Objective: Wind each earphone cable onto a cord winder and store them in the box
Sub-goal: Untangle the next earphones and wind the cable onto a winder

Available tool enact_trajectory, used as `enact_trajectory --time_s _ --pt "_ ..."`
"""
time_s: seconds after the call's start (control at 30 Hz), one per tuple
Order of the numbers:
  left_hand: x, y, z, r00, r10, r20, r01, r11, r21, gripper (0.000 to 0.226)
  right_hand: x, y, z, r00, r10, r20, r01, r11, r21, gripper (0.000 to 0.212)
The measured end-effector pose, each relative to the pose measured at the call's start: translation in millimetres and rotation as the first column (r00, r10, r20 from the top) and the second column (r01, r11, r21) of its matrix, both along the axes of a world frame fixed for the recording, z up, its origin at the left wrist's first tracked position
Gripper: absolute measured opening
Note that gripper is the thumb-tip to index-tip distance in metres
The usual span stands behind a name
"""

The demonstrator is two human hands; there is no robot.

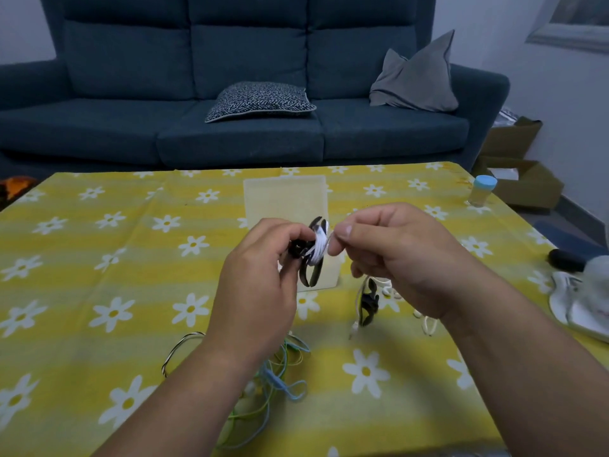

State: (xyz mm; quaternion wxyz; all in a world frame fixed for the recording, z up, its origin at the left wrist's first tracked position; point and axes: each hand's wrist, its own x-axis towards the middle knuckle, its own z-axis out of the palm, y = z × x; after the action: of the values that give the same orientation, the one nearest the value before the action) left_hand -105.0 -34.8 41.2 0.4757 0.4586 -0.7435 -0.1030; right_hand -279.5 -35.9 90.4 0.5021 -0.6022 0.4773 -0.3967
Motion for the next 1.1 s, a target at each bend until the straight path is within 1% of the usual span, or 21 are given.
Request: enact_trajectory --time_s 0.07,0.23,0.37,0.43,0.47,0.5,0.53,0.63,0.73,0.8,0.87,0.97,1.1 --pt "-1 1 -1 0.999 -0.031 0.024 0.032 0.999 -0.011 0.035 1 -1 0 0.999 -0.038 0.020 0.038 0.999 -0.009 0.030" --pt "-4 5 2 0.991 -0.134 -0.009 0.134 0.991 0.021 0.038 -5 -6 -5 0.979 -0.205 0.008 0.206 0.977 -0.050 0.030" --pt "-4 6 4 0.981 -0.194 -0.033 0.195 0.980 0.050 0.037 -6 -9 -11 0.955 -0.289 -0.066 0.275 0.947 -0.164 0.025" --pt "-5 7 4 0.974 -0.220 -0.059 0.224 0.971 0.078 0.037 -7 -11 -13 0.937 -0.341 -0.081 0.316 0.921 -0.226 0.022" --pt "-6 8 3 0.970 -0.228 -0.086 0.236 0.967 0.097 0.038 -8 -11 -14 0.933 -0.353 -0.075 0.329 0.917 -0.226 0.021" --pt "-6 9 3 0.965 -0.231 -0.125 0.246 0.962 0.119 0.038 -8 -12 -15 0.933 -0.355 -0.056 0.338 0.921 -0.194 0.021" --pt "-6 9 3 0.958 -0.230 -0.172 0.255 0.957 0.141 0.039 -8 -13 -17 0.937 -0.348 -0.022 0.342 0.931 -0.129 0.022" --pt "-7 10 3 0.921 -0.230 -0.315 0.302 0.932 0.202 0.041 -4 -14 -23 0.941 -0.315 0.125 0.301 0.947 0.115 0.029" --pt "-10 12 4 0.886 -0.226 -0.404 0.343 0.907 0.244 0.041 -2 -16 -25 0.925 -0.305 0.225 0.252 0.938 0.236 0.029" --pt "-11 13 5 0.872 -0.216 -0.440 0.354 0.898 0.260 0.040 -3 -17 -25 0.906 -0.321 0.277 0.252 0.933 0.256 0.026" --pt "-12 12 5 0.862 -0.199 -0.467 0.350 0.899 0.264 0.041 -3 -17 -25 0.895 -0.338 0.292 0.274 0.931 0.239 0.026" --pt "-12 12 4 0.849 -0.191 -0.493 0.354 0.897 0.263 0.040 -1 -17 -24 0.892 -0.351 0.285 0.299 0.931 0.208 0.029" --pt "-12 13 6 0.849 -0.223 -0.480 0.379 0.889 0.258 0.037 0 -17 -26 0.905 -0.346 0.247 0.298 0.931 0.213 0.028"
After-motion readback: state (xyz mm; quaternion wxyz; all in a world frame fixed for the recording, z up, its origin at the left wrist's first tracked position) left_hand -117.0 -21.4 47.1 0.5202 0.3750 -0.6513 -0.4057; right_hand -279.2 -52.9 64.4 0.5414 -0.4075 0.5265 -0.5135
